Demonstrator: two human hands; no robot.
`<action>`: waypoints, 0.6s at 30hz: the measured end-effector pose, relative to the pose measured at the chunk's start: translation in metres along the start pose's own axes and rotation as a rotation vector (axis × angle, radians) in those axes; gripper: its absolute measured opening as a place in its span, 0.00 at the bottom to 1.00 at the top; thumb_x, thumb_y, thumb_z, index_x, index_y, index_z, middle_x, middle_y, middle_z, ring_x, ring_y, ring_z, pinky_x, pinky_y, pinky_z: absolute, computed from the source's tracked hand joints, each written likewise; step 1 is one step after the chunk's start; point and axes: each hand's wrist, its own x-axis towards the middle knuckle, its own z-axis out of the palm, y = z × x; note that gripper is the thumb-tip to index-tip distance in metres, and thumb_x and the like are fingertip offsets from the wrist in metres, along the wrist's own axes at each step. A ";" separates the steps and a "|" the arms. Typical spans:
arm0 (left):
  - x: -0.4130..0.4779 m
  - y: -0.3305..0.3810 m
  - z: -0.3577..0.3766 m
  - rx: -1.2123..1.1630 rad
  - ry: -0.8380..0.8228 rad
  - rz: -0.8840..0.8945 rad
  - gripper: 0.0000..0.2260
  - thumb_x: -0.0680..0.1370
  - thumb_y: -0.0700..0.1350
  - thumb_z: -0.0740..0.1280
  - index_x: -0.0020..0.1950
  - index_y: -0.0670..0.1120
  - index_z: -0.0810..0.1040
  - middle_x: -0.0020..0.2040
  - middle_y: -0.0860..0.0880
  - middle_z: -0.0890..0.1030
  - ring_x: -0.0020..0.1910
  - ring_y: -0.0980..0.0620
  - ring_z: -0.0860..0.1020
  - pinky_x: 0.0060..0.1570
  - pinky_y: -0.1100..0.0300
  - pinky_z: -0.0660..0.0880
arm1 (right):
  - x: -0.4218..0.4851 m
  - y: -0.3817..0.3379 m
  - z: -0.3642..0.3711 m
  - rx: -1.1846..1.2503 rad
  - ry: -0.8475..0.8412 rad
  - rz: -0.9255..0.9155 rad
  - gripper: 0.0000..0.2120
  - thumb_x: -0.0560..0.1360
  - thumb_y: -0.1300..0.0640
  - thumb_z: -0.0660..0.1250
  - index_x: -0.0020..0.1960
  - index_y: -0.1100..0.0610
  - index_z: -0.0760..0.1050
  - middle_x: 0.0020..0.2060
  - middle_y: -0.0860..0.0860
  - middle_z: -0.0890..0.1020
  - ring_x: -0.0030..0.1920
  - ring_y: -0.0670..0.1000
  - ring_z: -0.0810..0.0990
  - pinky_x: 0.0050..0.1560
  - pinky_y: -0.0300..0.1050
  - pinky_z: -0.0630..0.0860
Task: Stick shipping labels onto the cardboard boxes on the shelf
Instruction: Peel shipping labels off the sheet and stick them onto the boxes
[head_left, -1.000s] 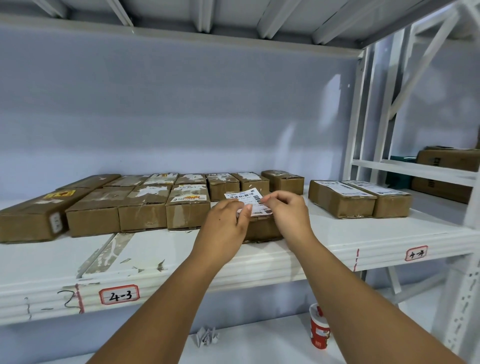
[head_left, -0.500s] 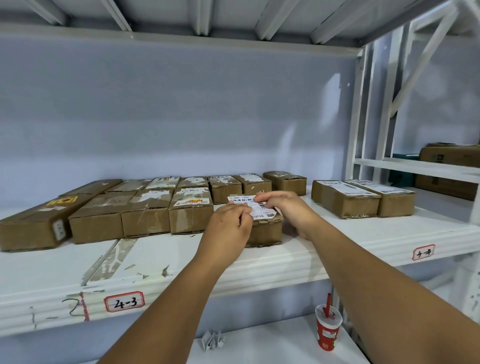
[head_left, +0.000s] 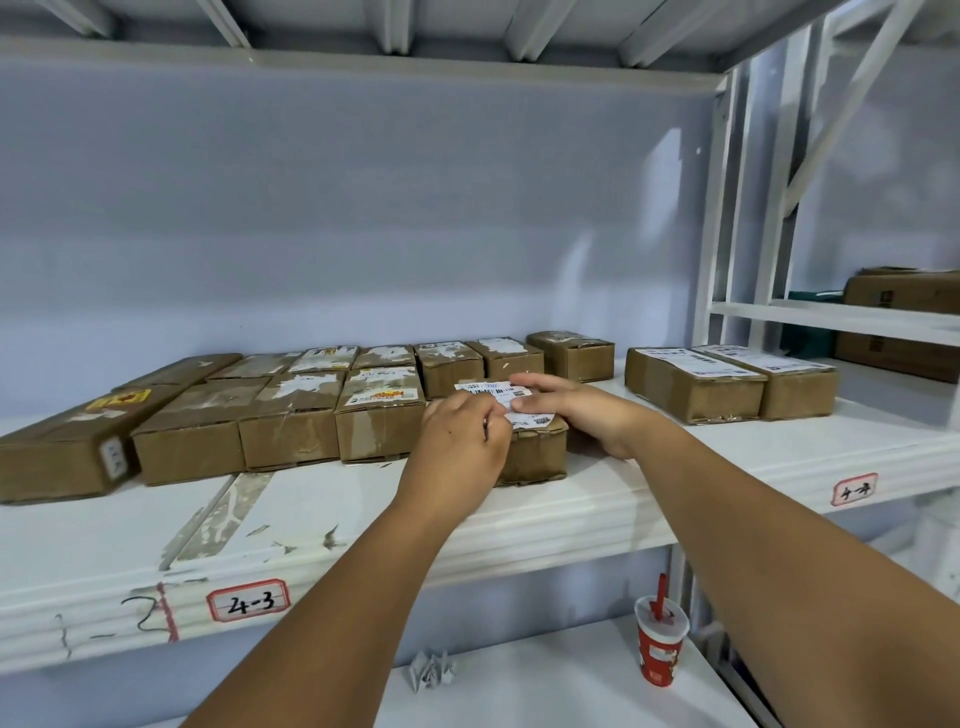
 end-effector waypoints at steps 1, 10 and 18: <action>0.000 0.001 -0.001 -0.004 0.001 -0.002 0.13 0.80 0.40 0.55 0.57 0.41 0.78 0.56 0.45 0.78 0.57 0.50 0.69 0.59 0.62 0.59 | -0.002 0.000 -0.003 -0.021 -0.014 0.021 0.26 0.62 0.44 0.74 0.59 0.38 0.72 0.66 0.47 0.73 0.66 0.49 0.71 0.72 0.49 0.62; 0.002 -0.009 0.001 -0.204 -0.016 -0.125 0.11 0.79 0.43 0.58 0.50 0.49 0.81 0.53 0.54 0.78 0.60 0.51 0.67 0.55 0.63 0.61 | -0.015 0.005 -0.010 -0.013 -0.079 0.023 0.48 0.56 0.42 0.75 0.74 0.43 0.61 0.66 0.45 0.70 0.67 0.47 0.68 0.71 0.44 0.61; 0.007 -0.016 -0.002 -0.562 -0.085 -0.371 0.12 0.74 0.50 0.60 0.53 0.61 0.78 0.63 0.49 0.75 0.64 0.50 0.71 0.68 0.49 0.65 | -0.019 0.008 -0.011 0.102 -0.100 -0.015 0.41 0.56 0.46 0.75 0.68 0.43 0.69 0.67 0.46 0.73 0.66 0.48 0.72 0.71 0.47 0.63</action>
